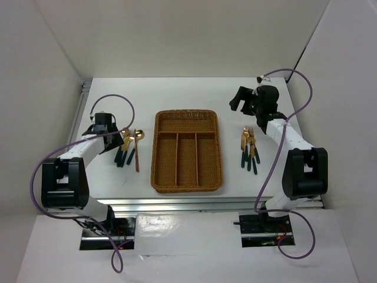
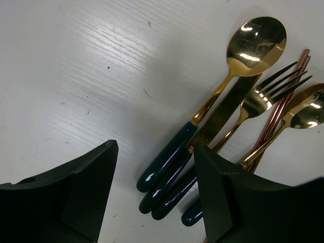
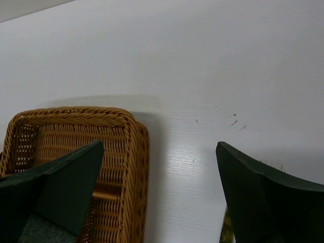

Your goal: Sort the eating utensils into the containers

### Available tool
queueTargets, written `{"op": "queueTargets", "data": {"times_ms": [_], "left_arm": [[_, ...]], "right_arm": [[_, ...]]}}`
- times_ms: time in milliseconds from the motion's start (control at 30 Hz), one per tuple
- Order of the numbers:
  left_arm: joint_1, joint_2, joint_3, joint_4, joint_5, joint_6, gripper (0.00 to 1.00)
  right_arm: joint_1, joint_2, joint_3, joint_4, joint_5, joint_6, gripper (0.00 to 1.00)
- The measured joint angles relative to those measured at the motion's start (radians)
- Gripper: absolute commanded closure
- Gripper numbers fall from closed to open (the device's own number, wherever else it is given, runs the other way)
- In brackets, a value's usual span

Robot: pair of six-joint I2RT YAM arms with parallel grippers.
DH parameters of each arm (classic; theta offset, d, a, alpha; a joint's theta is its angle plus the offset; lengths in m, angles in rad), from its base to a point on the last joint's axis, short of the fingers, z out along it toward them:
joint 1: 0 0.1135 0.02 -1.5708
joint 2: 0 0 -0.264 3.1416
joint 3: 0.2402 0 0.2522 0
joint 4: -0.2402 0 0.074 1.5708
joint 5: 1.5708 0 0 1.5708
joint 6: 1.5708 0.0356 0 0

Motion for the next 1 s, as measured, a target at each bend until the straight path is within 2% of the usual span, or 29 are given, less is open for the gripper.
{"op": "queueTargets", "data": {"times_ms": [667, 767, 1000], "left_arm": [[0.000, 0.105, 0.002, 0.029, 0.046, 0.045, 0.36], [0.000, 0.128, 0.006, 0.037, 0.051, 0.046, 0.40], [0.000, 0.162, 0.038, 0.047, 0.050, 0.048, 0.59]], "right_arm": [[0.000, 0.034, 0.005, -0.002, 0.024, -0.002, 0.00], [0.000, 0.036, 0.005, -0.005, 0.029, -0.002, 0.00], [0.000, 0.036, 0.005, -0.006, 0.033, -0.002, 0.00]]}}
